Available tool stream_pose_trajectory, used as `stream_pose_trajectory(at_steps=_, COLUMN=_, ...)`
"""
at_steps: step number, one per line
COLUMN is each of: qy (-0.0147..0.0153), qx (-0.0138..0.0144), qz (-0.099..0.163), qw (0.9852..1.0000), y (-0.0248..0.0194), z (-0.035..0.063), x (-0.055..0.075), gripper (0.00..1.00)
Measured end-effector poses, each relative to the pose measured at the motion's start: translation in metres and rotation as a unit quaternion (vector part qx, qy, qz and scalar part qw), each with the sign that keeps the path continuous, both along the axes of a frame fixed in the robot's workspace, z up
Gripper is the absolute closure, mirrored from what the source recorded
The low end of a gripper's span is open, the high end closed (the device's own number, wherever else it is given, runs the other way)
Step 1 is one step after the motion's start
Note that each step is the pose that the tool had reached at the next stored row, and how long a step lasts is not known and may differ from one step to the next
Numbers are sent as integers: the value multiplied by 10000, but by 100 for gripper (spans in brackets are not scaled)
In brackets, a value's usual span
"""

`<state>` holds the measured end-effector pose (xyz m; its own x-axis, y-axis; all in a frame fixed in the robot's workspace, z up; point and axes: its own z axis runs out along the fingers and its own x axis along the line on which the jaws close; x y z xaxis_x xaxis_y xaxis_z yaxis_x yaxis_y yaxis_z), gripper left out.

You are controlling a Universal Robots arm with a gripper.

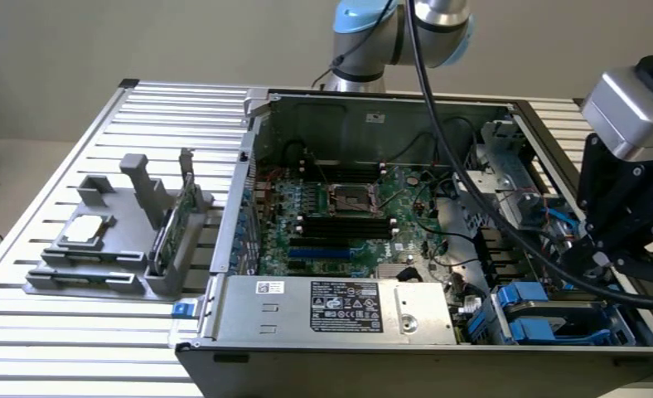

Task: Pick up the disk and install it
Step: 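Insert the disk into the insertion slot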

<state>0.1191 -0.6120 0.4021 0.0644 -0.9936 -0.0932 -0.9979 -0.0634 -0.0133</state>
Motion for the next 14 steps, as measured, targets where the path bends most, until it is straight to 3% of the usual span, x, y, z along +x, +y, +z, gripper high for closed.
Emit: stream_pose_trajectory(at_steps=14, qy=-16, qx=-2, qz=57, qw=10000, y=65, z=-253, x=64, gripper=89)
